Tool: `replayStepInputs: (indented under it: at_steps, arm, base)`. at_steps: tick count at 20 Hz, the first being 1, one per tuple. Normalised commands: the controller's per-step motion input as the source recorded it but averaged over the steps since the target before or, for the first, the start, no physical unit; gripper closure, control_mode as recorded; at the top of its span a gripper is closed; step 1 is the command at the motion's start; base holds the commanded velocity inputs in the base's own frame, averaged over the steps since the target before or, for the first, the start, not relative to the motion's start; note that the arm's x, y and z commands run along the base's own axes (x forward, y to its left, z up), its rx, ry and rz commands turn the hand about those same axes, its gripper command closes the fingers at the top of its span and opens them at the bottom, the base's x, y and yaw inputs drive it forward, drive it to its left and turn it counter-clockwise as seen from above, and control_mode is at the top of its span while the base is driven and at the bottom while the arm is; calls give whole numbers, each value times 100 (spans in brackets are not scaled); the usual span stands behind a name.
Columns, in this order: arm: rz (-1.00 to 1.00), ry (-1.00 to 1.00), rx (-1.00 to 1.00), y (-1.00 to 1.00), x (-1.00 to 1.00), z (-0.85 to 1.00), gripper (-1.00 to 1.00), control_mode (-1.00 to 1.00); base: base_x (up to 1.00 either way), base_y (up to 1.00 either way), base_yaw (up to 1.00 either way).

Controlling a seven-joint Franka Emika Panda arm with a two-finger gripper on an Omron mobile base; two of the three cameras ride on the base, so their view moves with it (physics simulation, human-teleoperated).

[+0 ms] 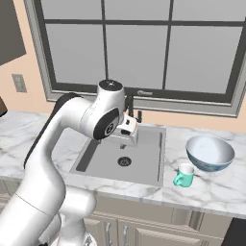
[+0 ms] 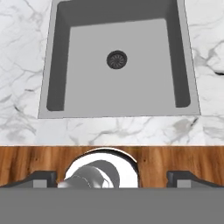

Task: Pick the mug and place it in the sink. Pick the bowl and place it in the open cabinet and then close the cabinet.

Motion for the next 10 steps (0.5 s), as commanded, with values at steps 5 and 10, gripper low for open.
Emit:
replayStepInputs:
  at_steps: [5,10]
  arm:
    - [-20,0,0,-56,-39,-14,-100,-100]
    - [-33,0,0,-44,-38,-17,-100,-100]
  base:
    - [0,0,0]
    - [0,0,0]
